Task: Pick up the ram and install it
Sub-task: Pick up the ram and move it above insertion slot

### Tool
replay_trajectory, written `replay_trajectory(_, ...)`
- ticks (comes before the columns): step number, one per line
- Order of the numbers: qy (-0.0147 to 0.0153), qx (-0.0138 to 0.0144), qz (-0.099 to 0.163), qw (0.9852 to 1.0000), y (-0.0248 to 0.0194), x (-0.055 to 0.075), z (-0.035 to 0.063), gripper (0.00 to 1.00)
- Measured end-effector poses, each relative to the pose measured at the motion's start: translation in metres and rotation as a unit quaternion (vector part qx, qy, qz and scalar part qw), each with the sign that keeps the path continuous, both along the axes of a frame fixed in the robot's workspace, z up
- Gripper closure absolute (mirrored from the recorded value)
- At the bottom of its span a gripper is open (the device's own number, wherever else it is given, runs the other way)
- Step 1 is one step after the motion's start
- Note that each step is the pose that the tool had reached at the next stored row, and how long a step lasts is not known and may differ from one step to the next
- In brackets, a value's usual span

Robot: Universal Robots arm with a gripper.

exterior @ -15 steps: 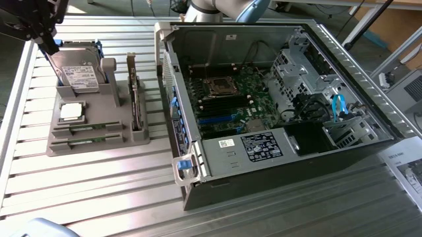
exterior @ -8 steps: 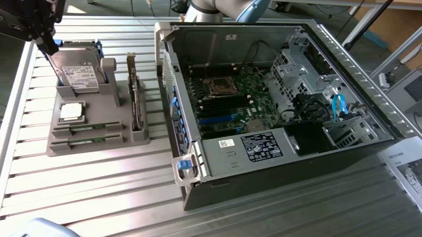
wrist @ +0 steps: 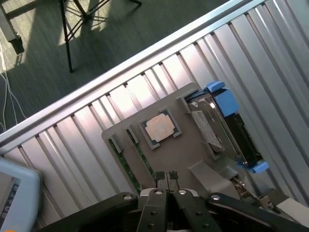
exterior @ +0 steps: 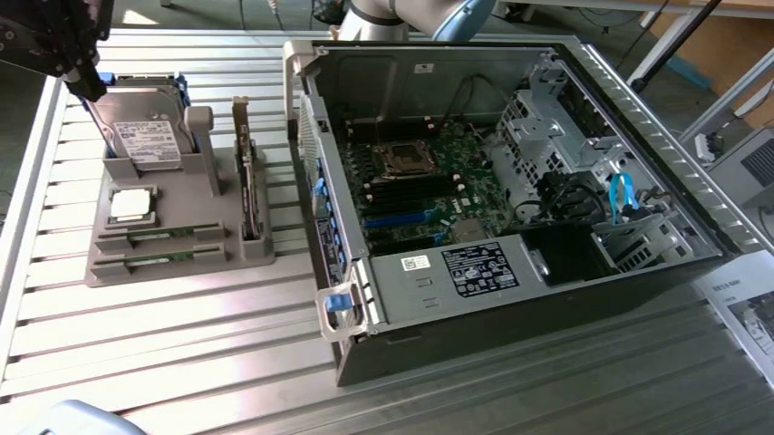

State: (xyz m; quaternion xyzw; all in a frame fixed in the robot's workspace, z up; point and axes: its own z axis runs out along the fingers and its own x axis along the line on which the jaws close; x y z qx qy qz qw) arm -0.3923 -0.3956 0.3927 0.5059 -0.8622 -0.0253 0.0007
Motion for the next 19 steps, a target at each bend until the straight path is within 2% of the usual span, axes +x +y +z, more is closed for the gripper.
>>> replay_trajectory(5,0.0000,0.0000,0.037,0.9993,0.0000,0.0000,0.0000,0.90)
replay_trajectory(9,0.0000,0.0000,0.067,0.9978,0.0000,0.0000,0.0000,0.90)
replay_trajectory(14,0.0000,0.0000,0.104,0.9946,0.0000,0.0000,0.0000,0.90)
replay_trajectory(19,0.0000,0.0000,0.142,0.9899,0.0000,0.0000,0.0000,0.90)
